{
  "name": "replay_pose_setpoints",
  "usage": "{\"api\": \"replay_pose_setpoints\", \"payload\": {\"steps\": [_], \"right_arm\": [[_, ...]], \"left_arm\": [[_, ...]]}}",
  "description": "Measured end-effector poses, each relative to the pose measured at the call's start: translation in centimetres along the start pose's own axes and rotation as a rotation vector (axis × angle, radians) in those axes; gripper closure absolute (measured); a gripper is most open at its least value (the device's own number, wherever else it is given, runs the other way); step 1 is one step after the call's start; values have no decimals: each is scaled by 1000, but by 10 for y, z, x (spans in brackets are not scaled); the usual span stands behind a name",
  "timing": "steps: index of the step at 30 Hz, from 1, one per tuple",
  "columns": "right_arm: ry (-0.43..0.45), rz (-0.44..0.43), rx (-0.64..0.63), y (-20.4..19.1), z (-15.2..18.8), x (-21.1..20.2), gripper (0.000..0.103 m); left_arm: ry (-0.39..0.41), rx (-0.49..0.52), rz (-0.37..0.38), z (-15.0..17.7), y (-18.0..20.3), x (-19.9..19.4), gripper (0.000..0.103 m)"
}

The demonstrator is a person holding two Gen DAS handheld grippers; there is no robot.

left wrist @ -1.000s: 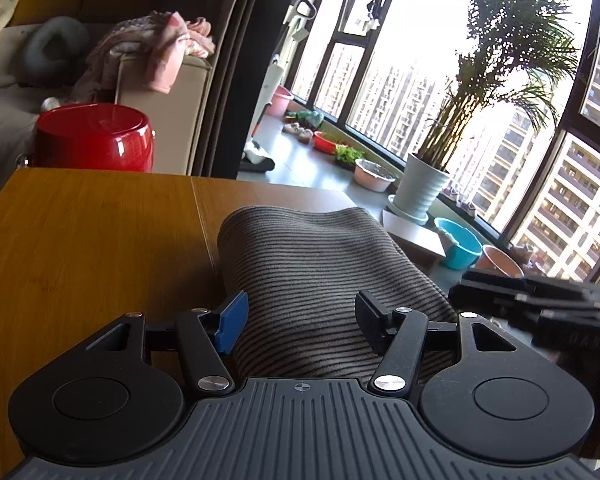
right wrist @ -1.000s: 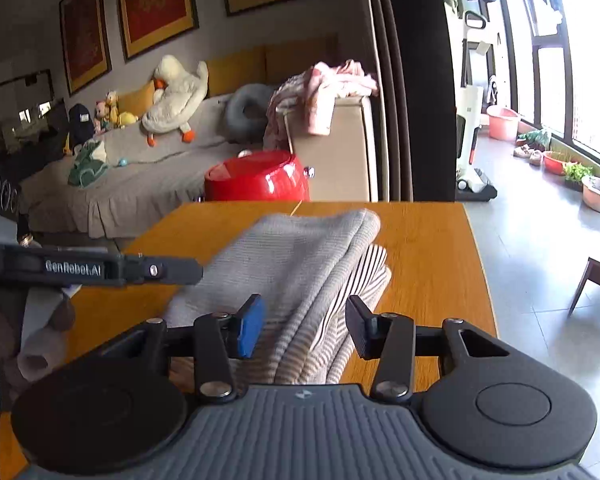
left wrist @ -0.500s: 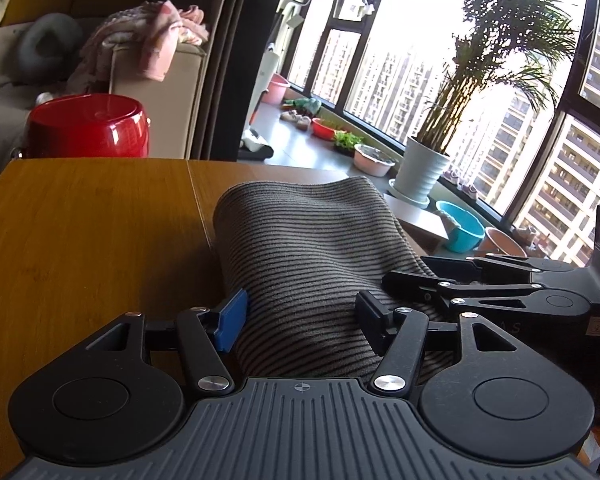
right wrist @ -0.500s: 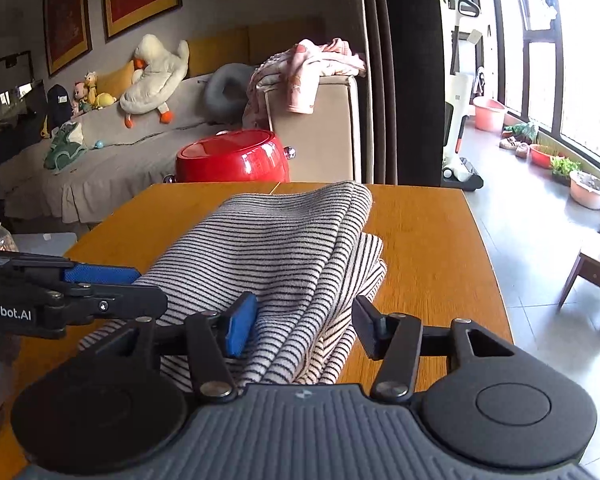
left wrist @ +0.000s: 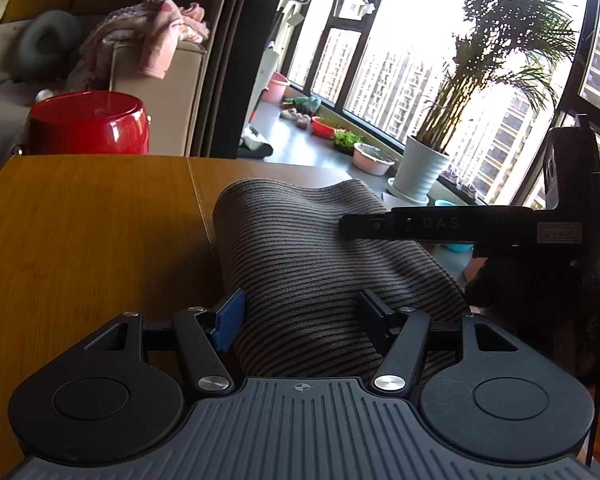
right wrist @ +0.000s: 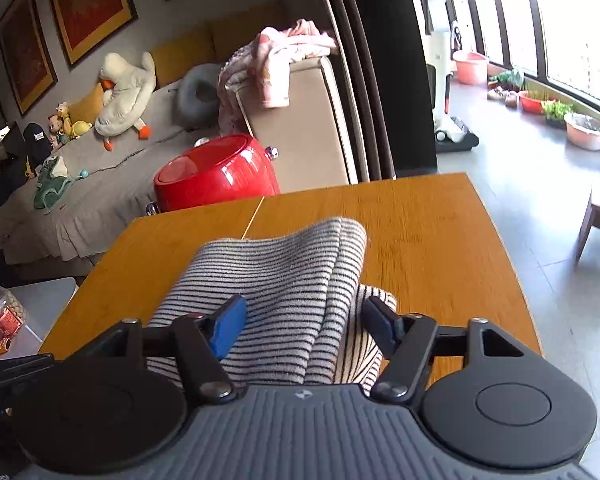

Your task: Fold clothes

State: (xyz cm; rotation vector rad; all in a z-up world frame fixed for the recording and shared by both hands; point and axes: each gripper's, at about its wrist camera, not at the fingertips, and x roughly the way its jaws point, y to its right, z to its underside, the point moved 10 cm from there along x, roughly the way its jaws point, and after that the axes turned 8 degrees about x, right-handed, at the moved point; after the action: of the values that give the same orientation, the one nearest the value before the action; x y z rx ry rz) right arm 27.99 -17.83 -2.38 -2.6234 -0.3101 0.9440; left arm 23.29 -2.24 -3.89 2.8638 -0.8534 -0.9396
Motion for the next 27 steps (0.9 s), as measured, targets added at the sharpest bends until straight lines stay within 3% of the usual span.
{"api": "replay_pose_setpoints", "payload": {"steps": [3, 5, 7, 11, 15, 18, 20, 23, 27], "right_arm": [[60, -55, -12, -11, -9, -17, 85], [75, -82, 2, -13, -17, -26, 87], [64, -25, -16, -4, -15, -20, 89], [26, 6, 18, 17, 1, -4, 85], [55, 50, -15, 15, -1, -18, 71], [104, 54, -66, 5, -1, -42, 70], [123, 13, -79, -2, 4, -60, 71], [51, -3, -92, -4, 30, -59, 71], [68, 49, -173, -1, 47, -51, 66]], "left_arm": [[2, -7, 4, 0, -1, 1, 35], [5, -6, 3, 0, 0, 1, 34], [7, -1, 4, -1, 2, 1, 34], [-3, 6, 1, 1, 2, 0, 34], [-11, 3, -5, 2, 1, 1, 33], [-11, 3, -7, 2, 1, 2, 32], [-12, 4, -8, 2, 1, 2, 32], [-15, 9, -11, 3, 2, 3, 32], [-19, 19, -21, 4, 3, 4, 31]]}}
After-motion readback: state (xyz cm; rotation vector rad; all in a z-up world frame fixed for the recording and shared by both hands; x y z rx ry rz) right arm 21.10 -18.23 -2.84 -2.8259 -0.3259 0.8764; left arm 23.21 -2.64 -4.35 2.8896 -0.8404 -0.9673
